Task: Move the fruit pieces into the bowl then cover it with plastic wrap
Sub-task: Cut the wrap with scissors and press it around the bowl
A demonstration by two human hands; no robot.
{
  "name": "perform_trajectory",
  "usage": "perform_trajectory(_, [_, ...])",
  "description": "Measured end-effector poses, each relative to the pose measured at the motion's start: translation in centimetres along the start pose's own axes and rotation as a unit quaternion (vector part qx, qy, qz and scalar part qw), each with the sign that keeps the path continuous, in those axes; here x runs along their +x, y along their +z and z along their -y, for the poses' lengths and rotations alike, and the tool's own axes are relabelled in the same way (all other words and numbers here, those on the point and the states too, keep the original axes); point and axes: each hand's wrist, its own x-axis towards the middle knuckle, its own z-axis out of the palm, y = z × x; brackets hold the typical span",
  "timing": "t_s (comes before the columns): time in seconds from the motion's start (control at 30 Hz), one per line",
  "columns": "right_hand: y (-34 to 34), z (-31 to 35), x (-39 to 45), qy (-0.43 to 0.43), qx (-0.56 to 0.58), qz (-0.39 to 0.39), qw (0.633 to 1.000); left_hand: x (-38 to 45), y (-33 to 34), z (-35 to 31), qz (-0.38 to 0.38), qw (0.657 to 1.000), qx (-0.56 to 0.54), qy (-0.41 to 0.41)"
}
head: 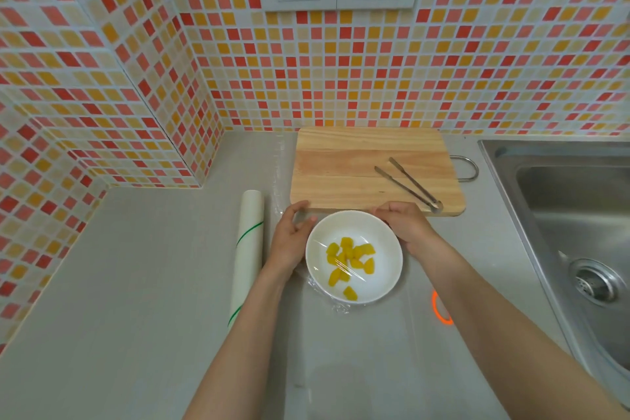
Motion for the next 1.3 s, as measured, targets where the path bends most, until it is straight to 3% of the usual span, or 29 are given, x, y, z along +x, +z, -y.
perform_trajectory(0.23, [-0.2,-0.3,-1.4,0.023,0.063,0.057,0.996,-0.2,0.1,0.7,0.012,1.000,0.021,0.013])
perform_trajectory(0.4, [0.0,-0.4,-2.0,0.037,-0.021,0.089,0.995,-0.4,0.4,1.4,0.005,0.980,0.176,0.097])
perform_trajectory(0.67, [-0.1,-1.1,-2.0,0.012,-0.071,0.053,0.996,-0.7,0.9,1.6,-0.080,0.973,0.169,0.134])
perform_trajectory(0.77, [-0.2,-1.0,-2.4,-0.043,-0.046,0.028,0.998,-1.8,0.2,0.6,-0.117,0.976,0.136,0.126])
perform_trajectory(0.87, [-0.9,0.0,-3.5,-0.164,-0.011,-0.010,0.986,-5.2,-0.1,-0.7,-0.166,0.976,0.060,0.130])
perform_trajectory(0.97, [-1.2,0.3,-5.6,-0.248,-0.016,0.066,0.966,-10.1,0.9,-0.6,-0.135,0.979,0.017,0.153])
perform_trajectory(1.1, [-0.4,-1.5,-7.1,-0.164,0.018,0.156,0.974,-13.5,3.3,1.1,-0.061,0.994,0.002,0.093])
perform_trajectory(1.3, [0.0,-3.5,-7.5,-0.082,0.110,0.131,0.982,-9.9,3.4,1.1,-0.074,0.991,-0.095,0.057])
